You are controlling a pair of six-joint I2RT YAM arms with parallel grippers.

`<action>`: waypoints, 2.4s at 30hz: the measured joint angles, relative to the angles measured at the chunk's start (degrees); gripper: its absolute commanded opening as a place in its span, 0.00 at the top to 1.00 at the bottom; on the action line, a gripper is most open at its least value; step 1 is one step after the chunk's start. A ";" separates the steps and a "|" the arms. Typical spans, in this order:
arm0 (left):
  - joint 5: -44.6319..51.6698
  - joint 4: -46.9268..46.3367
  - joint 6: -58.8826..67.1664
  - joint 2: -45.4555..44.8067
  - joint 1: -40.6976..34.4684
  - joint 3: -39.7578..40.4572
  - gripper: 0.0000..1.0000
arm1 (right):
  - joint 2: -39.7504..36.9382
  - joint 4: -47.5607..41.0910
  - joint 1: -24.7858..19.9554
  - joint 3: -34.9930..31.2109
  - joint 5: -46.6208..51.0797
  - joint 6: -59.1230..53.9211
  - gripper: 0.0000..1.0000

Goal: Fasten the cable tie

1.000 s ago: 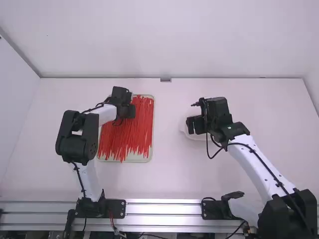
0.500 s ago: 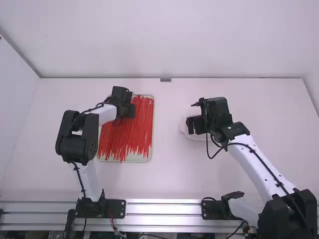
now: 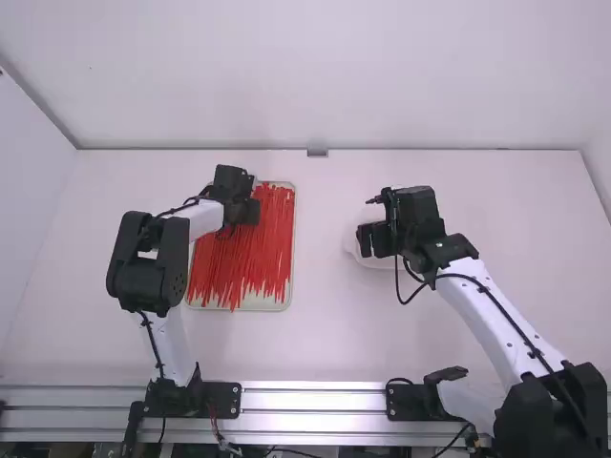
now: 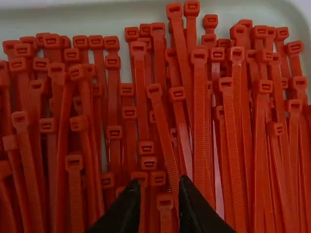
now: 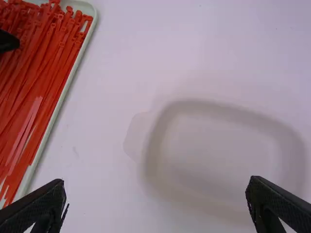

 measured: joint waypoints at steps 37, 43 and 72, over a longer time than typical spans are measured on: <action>-0.81 5.31 0.46 0.00 -2.34 -3.21 0.82 | 0.00 0.00 0.02 0.00 0.00 -0.02 0.01; -3.28 5.11 0.20 0.00 -2.99 -3.21 0.85 | 0.00 -0.04 0.00 0.00 0.00 0.00 0.01; -6.03 3.50 -0.96 0.00 -1.77 -3.21 0.83 | 0.00 -0.17 0.02 0.00 0.00 -0.04 0.01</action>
